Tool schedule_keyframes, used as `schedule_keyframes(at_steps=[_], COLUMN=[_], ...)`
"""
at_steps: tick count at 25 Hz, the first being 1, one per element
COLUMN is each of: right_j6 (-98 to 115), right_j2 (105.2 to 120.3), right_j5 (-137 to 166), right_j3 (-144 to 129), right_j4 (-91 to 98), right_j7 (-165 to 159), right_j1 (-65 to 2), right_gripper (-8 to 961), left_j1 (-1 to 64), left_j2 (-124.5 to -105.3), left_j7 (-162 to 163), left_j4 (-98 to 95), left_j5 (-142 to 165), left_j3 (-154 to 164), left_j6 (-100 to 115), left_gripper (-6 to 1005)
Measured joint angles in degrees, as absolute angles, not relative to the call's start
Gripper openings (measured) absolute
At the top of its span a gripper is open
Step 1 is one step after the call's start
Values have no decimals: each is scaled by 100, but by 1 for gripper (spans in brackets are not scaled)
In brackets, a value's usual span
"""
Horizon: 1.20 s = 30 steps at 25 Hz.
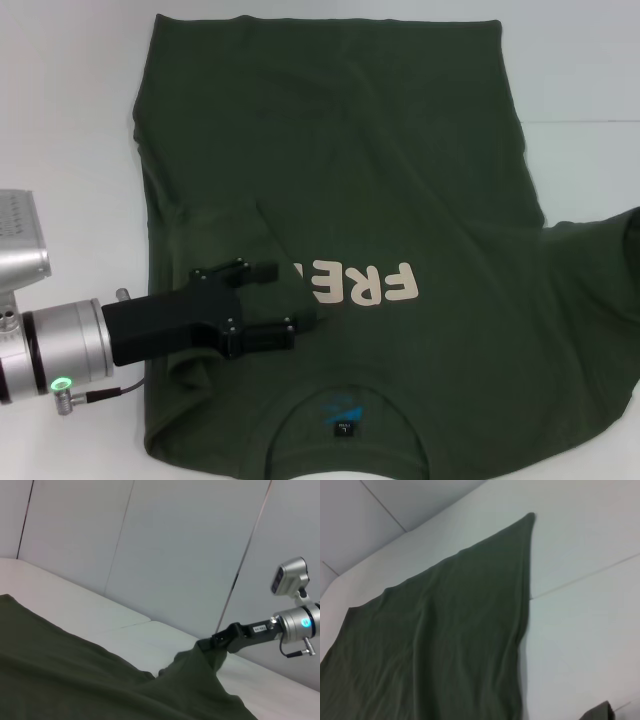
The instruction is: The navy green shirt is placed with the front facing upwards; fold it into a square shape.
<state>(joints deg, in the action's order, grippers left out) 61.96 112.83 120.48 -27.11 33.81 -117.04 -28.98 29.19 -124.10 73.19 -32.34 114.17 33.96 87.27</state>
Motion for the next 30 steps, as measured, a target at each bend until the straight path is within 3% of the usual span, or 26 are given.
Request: schedule_keyframes(at_steps=[25,30], right_j6=[6559,6875], right_j2=[11286,11386], right_j5=[11959,11885], right_j3=[-2489,-2587], right_j4=[3405,3411], right_j7=[-11662,-11615], right_j1=[-2804,-3089], right_gripper=[138,147], left_j1=[2927,2917], left_j2=[-12410,-12409], left_j7=[7393,7417], left_j4=[-3234,-3234], left_j5=[11416,11386], left_j3=[3401,3400], left_j6=[8781,8764], left_gripper=[934,934])
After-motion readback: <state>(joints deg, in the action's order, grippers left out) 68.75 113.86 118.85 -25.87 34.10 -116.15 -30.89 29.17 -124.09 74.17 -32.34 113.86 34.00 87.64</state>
